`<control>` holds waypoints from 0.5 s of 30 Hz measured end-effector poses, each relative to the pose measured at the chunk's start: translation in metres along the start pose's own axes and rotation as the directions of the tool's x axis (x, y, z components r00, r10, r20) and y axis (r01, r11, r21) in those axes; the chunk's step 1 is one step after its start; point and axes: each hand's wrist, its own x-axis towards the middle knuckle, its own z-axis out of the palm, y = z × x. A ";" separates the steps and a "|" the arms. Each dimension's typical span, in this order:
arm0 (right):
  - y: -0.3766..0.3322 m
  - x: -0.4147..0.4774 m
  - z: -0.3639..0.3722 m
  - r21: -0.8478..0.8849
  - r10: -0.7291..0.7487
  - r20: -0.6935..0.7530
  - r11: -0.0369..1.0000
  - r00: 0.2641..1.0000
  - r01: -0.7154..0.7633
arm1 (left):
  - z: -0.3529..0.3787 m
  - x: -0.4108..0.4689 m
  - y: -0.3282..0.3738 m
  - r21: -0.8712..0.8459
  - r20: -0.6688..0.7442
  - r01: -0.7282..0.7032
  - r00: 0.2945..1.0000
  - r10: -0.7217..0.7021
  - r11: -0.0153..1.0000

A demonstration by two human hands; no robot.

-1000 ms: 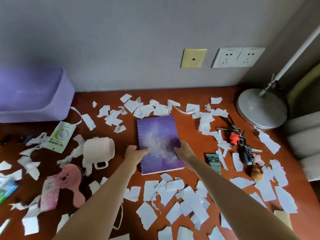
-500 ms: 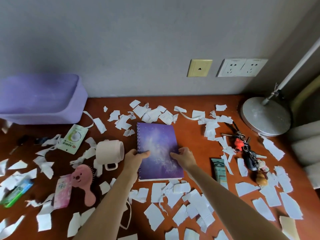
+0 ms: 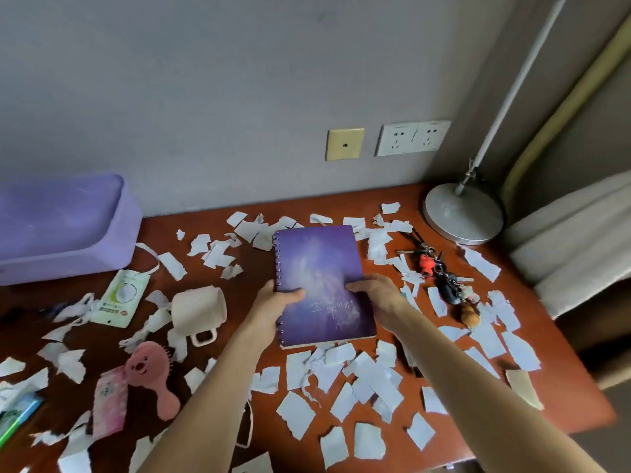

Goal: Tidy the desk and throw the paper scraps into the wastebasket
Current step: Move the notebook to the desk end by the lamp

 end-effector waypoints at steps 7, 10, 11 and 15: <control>0.013 -0.042 -0.089 -0.067 -0.123 -0.326 0.992 0.938 0.107 | 0.088 -0.013 -0.024 0.128 0.249 0.057 0.964 -0.088 0.990; 0.021 -0.058 -0.130 -0.110 -0.160 -0.418 0.986 0.894 0.125 | 0.124 -0.023 -0.035 0.217 0.300 0.068 0.945 -0.133 0.974; 0.023 -0.061 -0.143 -0.109 -0.167 -0.443 0.985 0.881 0.132 | 0.136 -0.025 -0.038 0.233 0.305 0.063 0.943 -0.134 0.971; 0.033 -0.069 -0.203 -0.061 -0.164 -0.534 0.986 0.829 0.155 | 0.191 -0.039 -0.048 0.270 0.306 0.021 0.946 -0.107 0.963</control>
